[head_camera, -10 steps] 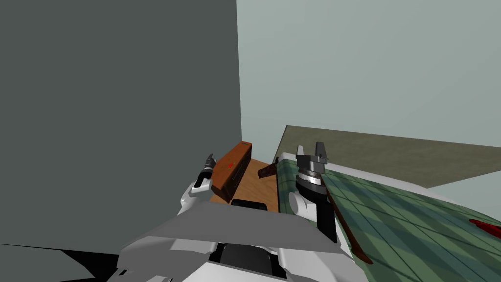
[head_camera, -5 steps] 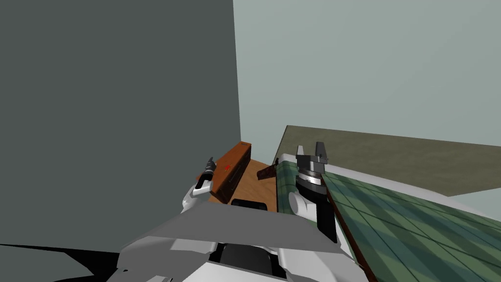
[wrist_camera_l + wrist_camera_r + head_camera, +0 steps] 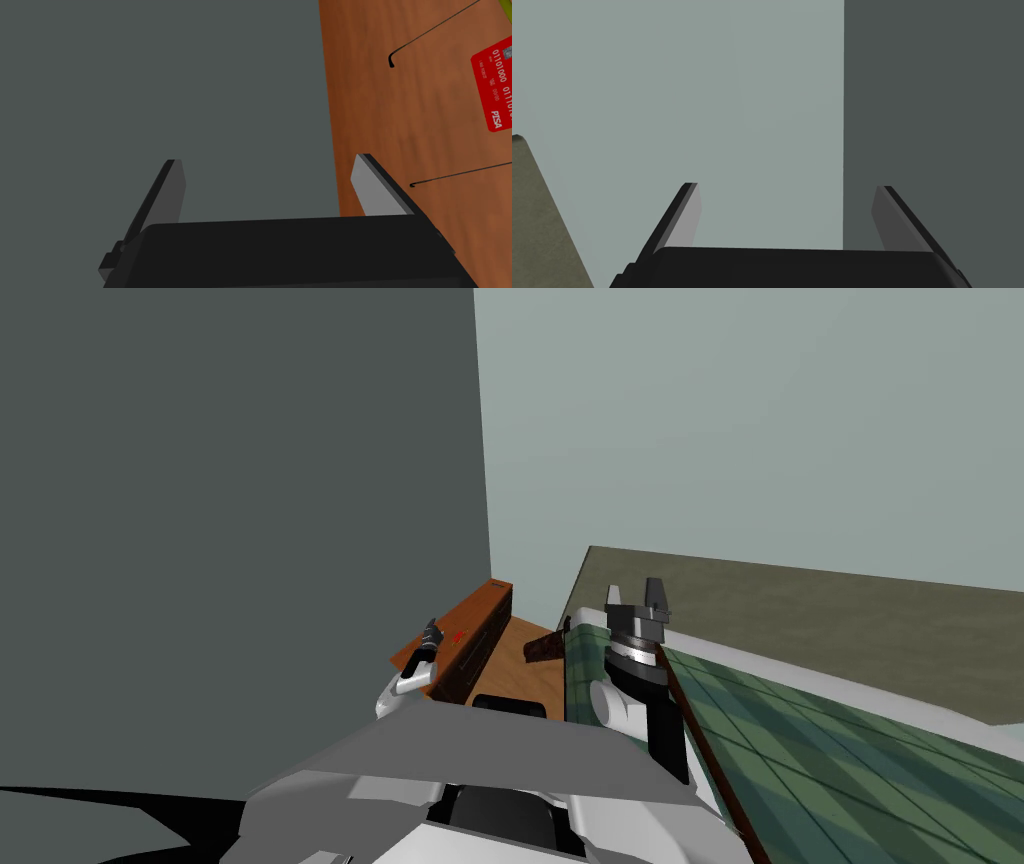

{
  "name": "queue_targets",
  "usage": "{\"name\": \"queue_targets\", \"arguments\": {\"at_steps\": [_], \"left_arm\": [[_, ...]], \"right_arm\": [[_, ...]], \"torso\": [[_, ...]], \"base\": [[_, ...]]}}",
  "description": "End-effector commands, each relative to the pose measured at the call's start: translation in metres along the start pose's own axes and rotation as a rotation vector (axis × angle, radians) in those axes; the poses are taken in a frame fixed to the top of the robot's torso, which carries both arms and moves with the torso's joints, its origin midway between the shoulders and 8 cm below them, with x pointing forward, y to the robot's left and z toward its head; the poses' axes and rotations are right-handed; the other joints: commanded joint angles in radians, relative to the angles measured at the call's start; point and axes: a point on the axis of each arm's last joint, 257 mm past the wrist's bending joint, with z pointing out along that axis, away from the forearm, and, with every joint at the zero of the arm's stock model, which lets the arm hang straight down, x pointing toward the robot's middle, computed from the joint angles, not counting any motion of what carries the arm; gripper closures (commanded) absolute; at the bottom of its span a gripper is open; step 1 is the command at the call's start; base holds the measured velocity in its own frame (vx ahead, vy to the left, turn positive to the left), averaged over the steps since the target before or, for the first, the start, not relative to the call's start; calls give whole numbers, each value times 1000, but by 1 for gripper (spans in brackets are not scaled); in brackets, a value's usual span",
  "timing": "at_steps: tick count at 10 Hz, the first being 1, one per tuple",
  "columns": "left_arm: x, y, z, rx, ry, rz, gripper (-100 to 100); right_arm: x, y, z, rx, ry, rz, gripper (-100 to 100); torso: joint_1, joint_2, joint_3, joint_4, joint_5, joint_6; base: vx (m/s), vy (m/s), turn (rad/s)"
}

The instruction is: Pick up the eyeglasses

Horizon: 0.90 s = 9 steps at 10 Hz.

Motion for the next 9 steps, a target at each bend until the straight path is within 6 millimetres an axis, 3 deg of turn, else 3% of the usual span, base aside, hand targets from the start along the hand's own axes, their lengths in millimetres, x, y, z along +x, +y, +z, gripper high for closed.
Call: {"name": "queue_targets", "arguments": {"at_steps": [1,2,3,4,9], "left_arm": [[-9,26,-4,-56,-24,-40,-100],[-10,28,-4,-60,-26,-40,-100],[-15,46,-9,-98,-42,-64,-100],[-15,46,-9,-98,-42,-64,-100],[-39,127,-42,-270,-118,-159,-100]], "right_arm": [[0,0,0,0,0,0,0],[0,0,0,0,0,0,0],[0,0,0,0,0,0,0],[0,0,0,0,0,0,0],[0,0,0,0,0,0,0]], "torso": [[0,0,0,0,0,0],[-1,-1,-1,0,0,0],[1,-1,0,0,0,0],[2,0,0,0,0,0],[3,-3,-2,-1,1,0]], "base": [[134,-89,83],[118,-70,22],[117,-49,26],[78,-33,22],[139,-42,49]]}}
